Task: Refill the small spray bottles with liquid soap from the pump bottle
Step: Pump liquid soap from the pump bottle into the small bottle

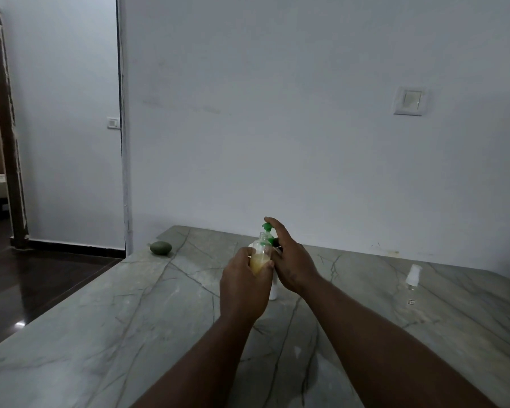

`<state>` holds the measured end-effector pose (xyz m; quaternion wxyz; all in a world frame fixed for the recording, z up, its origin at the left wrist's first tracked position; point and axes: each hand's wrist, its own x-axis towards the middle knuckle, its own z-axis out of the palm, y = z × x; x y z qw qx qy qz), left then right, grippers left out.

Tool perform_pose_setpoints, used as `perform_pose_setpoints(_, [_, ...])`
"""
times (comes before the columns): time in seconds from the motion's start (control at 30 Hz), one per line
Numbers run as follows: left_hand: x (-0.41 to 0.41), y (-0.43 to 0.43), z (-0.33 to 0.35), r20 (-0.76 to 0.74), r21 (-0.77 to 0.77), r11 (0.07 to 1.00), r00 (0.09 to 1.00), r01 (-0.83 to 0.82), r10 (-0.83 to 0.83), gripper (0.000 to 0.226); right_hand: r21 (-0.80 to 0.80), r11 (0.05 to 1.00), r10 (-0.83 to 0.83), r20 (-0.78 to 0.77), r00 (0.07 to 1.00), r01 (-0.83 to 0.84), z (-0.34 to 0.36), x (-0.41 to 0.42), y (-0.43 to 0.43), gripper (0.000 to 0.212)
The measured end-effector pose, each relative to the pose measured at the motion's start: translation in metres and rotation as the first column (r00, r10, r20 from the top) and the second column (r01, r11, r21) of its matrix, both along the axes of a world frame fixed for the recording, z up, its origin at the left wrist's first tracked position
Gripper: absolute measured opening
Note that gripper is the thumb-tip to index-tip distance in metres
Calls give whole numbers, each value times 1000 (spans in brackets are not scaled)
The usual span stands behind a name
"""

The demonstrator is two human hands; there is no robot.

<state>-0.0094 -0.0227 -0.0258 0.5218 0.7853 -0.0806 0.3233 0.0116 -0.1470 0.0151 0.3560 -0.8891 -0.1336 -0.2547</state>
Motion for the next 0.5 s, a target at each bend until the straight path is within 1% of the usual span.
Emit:
perform_pose_setpoints(0.33, [-1,1,0,-6,-4,1000,1000,7,-7,26,39,999,-3,-1,1000,3,-1,4,2,48])
perform_pose_setpoints(0.4, [-1,1,-1,-2,-6,1000,1000,4,-4,25,29,1000,-6,1,1000,6,-2,4,1,50])
perform_pose_setpoints(0.5, [-1,0,-1,5,-9,1000,1000,7,-7,26,-3,1000,-13,6,1000,13,-4,2,0,62])
